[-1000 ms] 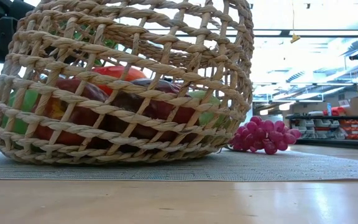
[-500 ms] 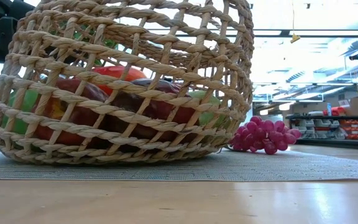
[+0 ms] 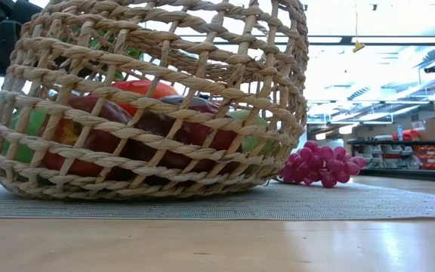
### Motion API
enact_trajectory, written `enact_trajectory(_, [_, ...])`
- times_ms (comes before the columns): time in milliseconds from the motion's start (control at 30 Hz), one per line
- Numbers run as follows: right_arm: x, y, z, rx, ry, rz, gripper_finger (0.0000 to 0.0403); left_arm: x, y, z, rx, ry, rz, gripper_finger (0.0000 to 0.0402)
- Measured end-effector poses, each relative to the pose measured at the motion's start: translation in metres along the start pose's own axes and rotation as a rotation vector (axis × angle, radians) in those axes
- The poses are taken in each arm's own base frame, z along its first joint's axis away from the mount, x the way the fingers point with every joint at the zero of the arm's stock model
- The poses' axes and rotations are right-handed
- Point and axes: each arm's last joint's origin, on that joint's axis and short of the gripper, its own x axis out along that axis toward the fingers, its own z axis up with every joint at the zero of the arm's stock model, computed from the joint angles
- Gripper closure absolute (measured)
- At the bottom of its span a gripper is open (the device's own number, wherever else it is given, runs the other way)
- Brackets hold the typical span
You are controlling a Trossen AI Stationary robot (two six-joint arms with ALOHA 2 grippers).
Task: Build produce basket
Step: Put the red apple in the basket
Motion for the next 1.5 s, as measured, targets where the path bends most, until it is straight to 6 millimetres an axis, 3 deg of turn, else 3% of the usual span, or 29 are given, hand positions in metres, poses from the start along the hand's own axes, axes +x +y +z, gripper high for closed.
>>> enact_trajectory(333, [-0.008, -0.01, 0.022, -0.048, -0.297, -0.081, 0.0055, 0.0, 0.0, 0.0, 0.0, 0.0, 0.0, 0.0241])
enact_trajectory(867, [0.002, -0.012, 0.006, -0.142, -0.24, -0.09, 0.0055, 0.0, 0.0, 0.0, 0.0, 0.001, 0.0, 0.0241])
enact_trajectory(1133, [0.012, -0.016, -0.004, -0.317, -0.248, -0.111, 0.0055, 0.0, 0.0, 0.0, 0.0, 0.001, 0.0, 0.0241])
enact_trajectory(1500, [0.017, -0.019, -0.002, -0.476, -0.253, -0.15, 0.0055, 0.0, 0.0, 0.0, 0.0, 0.001, -0.001, 0.0241])
